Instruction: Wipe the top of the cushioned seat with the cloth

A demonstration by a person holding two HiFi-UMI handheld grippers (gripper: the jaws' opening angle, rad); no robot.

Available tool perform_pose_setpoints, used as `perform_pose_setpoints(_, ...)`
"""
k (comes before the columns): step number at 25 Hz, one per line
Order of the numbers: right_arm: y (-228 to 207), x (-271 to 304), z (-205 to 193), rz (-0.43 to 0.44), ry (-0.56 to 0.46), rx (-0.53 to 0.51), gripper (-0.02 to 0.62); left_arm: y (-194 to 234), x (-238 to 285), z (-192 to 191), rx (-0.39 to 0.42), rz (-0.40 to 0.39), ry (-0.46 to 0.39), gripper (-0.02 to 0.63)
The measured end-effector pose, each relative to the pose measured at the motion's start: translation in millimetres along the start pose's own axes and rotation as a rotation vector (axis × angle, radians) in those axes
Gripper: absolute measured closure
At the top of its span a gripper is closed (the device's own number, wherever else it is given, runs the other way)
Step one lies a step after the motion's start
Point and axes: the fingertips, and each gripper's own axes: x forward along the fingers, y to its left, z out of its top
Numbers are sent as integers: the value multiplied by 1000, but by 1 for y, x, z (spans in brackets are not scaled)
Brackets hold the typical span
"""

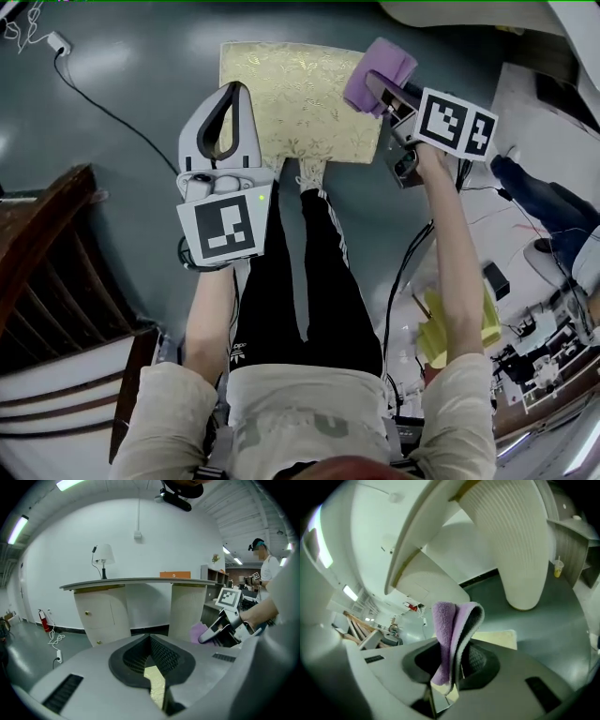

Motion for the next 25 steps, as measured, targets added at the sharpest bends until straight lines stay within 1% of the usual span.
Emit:
perform_pose_setpoints(2, 47, -6, 3, 87, -12, -37, 497, 9, -7, 6, -5, 28, -4, 598)
perform_pose_setpoints(5, 110, 8, -7, 199, 5, -95, 497, 29, -19, 2, -17, 81, -2, 598)
perform_pose_setpoints(6, 123, 17, -11, 230, 18, -107, 499, 33, -19, -2, -20, 95, 1, 598)
perform_pose_setpoints(8, 136, 39, -17, 276, 50, -121, 497, 36, -9, -11, -28, 118, 10, 600)
perform_pose_setpoints(10, 145, 65, -27, 303, 86, -124, 497, 41, -4, -19, -35, 137, 18, 599)
perform_pose_setpoints(11, 155, 78, -37, 308, 101, -127, 497, 48, -10, -23, -38, 146, 19, 599)
perform_pose_setpoints(14, 198, 121, -79, 294, 154, -158, 497, 85, -44, -34, -55, 174, 21, 599)
perform_pose_setpoints(16, 205, 150, -104, 262, 201, -181, 497, 100, -57, -44, -67, 191, 28, 599)
perform_pose_setpoints(20, 179, 195, -141, 172, 289, -181, 499, 108, -59, -66, -66, 197, 61, 598)
perform_pose_setpoints(23, 162, 213, -148, 121, 316, -208, 497, 116, -57, -71, -69, 205, 67, 599)
perform_pose_setpoints(25, 157, 217, -149, 109, 315, -202, 497, 118, -58, -72, -64, 204, 66, 598)
